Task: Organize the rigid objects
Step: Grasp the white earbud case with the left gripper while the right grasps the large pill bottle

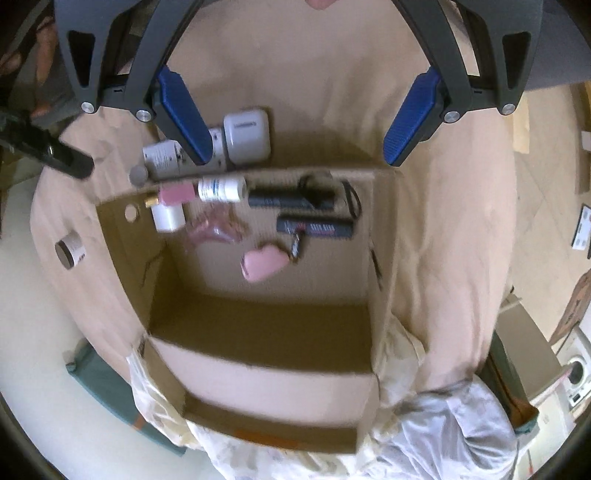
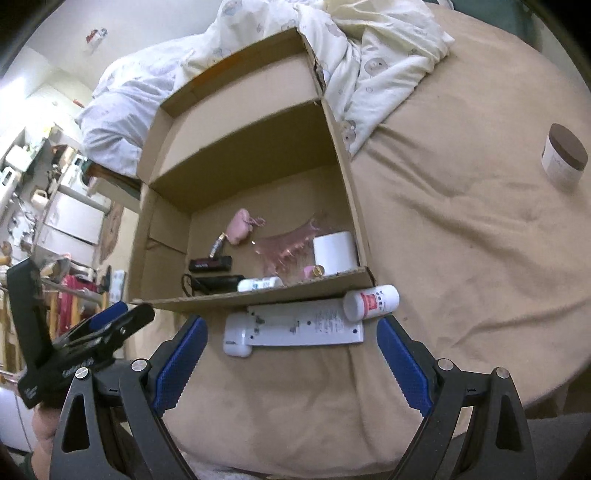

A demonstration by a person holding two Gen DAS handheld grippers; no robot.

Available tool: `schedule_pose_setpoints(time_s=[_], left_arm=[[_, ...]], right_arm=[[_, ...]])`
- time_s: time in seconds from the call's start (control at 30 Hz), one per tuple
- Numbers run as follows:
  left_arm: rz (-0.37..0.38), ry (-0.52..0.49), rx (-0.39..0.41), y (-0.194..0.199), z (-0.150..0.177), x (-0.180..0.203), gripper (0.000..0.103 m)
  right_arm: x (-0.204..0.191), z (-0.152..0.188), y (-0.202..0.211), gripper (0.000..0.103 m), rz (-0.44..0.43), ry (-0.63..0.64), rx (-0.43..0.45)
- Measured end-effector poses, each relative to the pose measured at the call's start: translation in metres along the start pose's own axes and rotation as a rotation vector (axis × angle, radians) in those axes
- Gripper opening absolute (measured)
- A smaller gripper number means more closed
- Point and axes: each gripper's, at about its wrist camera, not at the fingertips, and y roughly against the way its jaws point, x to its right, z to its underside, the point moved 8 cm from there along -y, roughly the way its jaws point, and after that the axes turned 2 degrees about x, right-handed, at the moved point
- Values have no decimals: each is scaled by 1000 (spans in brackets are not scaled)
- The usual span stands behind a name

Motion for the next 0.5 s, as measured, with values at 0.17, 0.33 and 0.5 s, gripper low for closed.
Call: schedule_pose_setpoints(time_s=[0.17,0.33,0.5], left_arm=[[-3,-46,-168,-44,33,13,75],[13,-11,-241,-76,43,17,75],[12,-45,-253,-94,40,25,75]], right_arm=[[14,4,-14,99,65,-26,-47],[37,3,-22,99,99,-97,-67],[61,8,-37,99,114,-150,-122]])
